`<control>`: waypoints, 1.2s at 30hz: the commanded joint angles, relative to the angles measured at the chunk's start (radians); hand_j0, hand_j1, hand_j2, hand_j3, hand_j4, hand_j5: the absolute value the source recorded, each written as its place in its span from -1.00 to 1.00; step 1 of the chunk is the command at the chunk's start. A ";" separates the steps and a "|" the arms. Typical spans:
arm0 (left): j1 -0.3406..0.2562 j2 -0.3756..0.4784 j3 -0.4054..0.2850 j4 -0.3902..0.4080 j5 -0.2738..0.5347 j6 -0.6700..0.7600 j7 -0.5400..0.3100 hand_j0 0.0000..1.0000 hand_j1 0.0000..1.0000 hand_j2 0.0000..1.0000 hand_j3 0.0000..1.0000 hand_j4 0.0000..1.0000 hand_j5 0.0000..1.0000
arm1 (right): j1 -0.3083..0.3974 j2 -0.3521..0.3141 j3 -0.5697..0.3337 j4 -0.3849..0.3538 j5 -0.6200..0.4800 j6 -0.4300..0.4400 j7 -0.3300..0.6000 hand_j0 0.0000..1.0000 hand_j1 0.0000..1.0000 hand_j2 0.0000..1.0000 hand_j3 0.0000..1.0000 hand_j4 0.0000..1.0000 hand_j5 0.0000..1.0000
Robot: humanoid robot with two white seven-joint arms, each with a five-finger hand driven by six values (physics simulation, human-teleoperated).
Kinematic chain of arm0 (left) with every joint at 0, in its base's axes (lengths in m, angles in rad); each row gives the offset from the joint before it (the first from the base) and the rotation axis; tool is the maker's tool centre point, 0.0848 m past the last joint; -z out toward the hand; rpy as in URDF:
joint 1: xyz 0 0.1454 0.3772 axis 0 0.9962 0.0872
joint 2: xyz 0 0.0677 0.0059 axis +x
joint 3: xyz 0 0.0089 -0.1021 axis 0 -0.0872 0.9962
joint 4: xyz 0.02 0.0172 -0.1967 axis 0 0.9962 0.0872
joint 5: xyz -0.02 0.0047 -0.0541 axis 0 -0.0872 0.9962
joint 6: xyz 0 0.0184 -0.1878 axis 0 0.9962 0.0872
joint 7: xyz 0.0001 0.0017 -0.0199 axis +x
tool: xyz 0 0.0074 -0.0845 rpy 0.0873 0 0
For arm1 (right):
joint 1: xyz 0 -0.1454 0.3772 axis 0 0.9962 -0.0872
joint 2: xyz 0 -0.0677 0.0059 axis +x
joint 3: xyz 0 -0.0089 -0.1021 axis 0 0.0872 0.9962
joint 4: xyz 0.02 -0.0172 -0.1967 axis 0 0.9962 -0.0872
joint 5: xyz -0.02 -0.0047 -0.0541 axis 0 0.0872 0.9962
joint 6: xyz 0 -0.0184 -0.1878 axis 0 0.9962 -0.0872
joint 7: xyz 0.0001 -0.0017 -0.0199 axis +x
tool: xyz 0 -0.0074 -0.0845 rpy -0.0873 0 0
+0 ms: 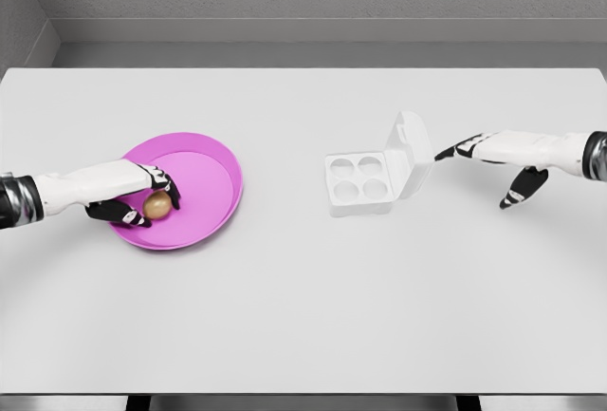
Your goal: Pack egg into the box and close the box lid
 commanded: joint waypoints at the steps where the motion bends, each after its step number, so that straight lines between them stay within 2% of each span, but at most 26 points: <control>1: 0.000 0.000 0.000 0.000 0.005 0.002 0.001 -0.09 -0.09 -0.09 -0.09 -0.09 -0.09 | 0.000 -0.001 -0.001 0.000 -0.005 0.002 0.000 1.00 1.00 1.00 1.00 1.00 1.00; 12: 0.000 0.003 0.006 -0.009 0.012 0.002 0.000 -0.23 -0.23 -0.23 -0.23 -0.23 -0.23 | -0.002 0.001 -0.001 -0.002 -0.004 0.001 0.000 1.00 1.00 1.00 1.00 1.00 1.00; 21: -0.017 -0.009 0.015 -0.034 0.023 0.002 0.001 -0.23 -0.23 -0.23 -0.23 -0.23 -0.23 | -0.002 0.001 -0.002 -0.002 -0.004 0.001 0.000 1.00 1.00 1.00 1.00 1.00 1.00; 36: -0.046 -0.094 0.006 -0.034 0.019 0.002 0.001 -0.24 -0.24 -0.24 -0.24 -0.24 -0.24 | -0.009 0.001 -0.002 -0.002 -0.004 0.001 0.000 1.00 1.00 1.00 1.00 1.00 1.00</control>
